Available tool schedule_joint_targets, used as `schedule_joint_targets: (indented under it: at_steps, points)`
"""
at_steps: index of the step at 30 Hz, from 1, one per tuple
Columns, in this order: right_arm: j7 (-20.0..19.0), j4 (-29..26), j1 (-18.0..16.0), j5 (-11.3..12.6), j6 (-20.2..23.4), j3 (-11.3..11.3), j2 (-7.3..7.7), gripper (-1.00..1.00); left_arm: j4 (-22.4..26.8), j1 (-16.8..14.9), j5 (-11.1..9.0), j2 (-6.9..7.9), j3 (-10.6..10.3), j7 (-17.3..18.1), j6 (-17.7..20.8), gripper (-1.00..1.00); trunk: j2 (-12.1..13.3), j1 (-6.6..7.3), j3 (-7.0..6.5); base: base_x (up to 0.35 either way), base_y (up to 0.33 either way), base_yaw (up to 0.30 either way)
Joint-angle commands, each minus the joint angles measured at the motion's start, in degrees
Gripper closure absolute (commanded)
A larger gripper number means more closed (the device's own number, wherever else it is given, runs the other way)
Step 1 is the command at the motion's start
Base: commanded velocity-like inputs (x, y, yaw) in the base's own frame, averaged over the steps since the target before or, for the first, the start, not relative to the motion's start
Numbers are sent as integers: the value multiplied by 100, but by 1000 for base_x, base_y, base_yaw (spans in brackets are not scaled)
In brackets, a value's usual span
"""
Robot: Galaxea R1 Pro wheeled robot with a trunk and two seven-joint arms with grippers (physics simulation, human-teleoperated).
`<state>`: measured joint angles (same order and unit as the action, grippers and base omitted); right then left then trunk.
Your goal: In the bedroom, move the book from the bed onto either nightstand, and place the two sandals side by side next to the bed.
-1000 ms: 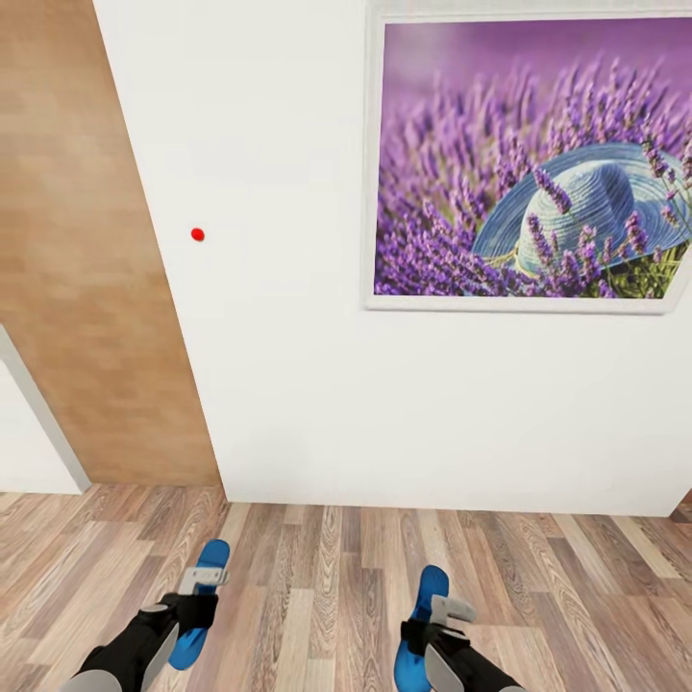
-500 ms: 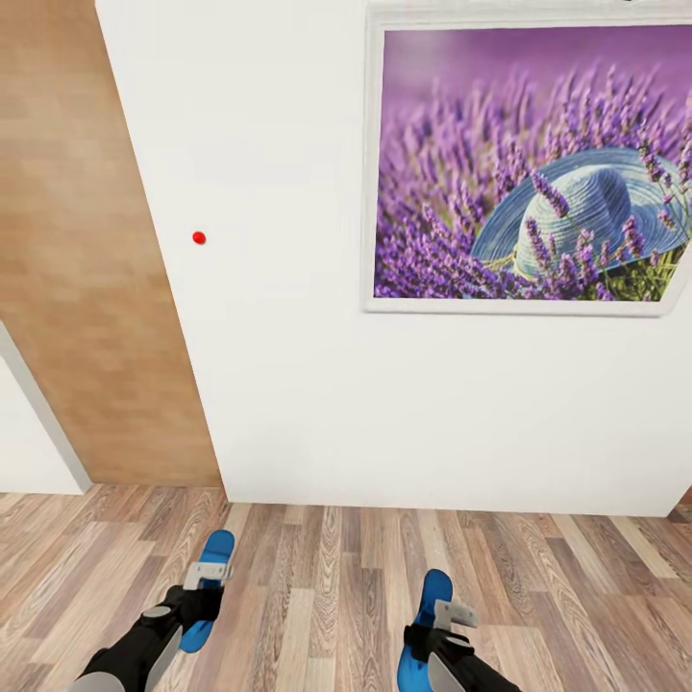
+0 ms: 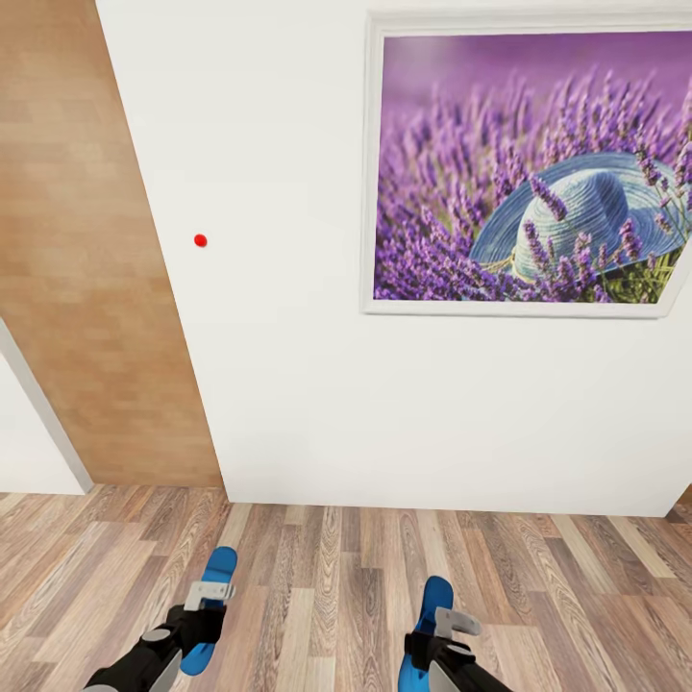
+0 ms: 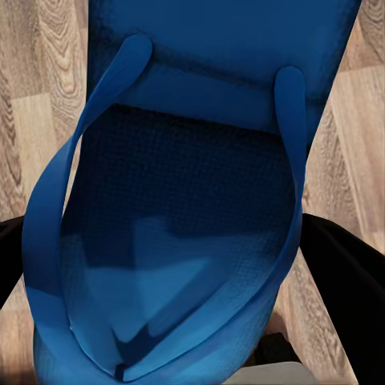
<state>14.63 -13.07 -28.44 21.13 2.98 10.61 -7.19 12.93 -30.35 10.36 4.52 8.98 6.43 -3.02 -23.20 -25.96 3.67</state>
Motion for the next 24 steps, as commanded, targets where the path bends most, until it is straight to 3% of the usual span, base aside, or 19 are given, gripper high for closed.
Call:
schedule_joint_targets:
  at_steps: [1, 24]
  points:
    - [40, -12, -2, 32, 32, 51, 1, 100, -9, -6, 57, -2, 51, 35, -23, 100, 28, 18, -5, 0, 0, 0]
    - [49, 162, 66, 51, 34, 34, 1, 100, -130, 44, 73, -114, 51, 34, -46, 100, 28, 18, -5, 0, 0, 0]
